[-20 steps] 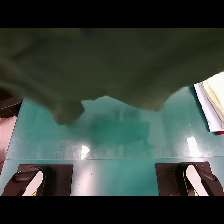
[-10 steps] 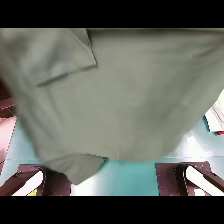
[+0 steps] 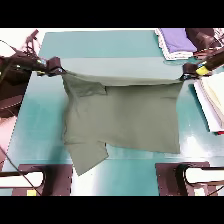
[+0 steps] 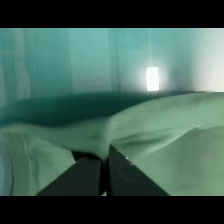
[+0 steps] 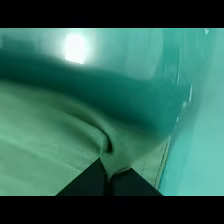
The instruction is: Fold the shirts.
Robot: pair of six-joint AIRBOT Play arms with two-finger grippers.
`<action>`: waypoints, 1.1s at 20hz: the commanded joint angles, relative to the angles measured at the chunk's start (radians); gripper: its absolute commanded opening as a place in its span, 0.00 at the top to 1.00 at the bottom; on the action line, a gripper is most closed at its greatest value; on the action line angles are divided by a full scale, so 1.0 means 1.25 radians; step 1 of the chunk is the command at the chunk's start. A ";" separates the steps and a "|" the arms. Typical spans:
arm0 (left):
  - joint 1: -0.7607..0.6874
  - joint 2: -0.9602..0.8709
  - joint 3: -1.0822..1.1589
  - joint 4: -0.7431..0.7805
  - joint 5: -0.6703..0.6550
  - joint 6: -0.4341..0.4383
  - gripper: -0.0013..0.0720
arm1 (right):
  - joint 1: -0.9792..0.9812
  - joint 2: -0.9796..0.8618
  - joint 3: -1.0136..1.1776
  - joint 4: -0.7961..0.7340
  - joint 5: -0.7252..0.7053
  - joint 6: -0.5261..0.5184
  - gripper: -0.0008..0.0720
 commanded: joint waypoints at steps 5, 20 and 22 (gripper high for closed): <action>0.009 -0.139 0.104 -0.011 0.033 0.041 0.95 | 0.002 -0.127 0.140 -0.016 -0.061 0.006 0.96; 0.007 -0.132 -0.140 0.052 -0.145 -0.008 0.34 | 0.013 0.021 -0.291 0.048 -0.154 -0.022 0.42; 0.007 -0.083 -0.145 0.087 -0.174 -0.004 0.33 | -0.005 0.056 -0.280 0.063 -0.105 -0.023 0.42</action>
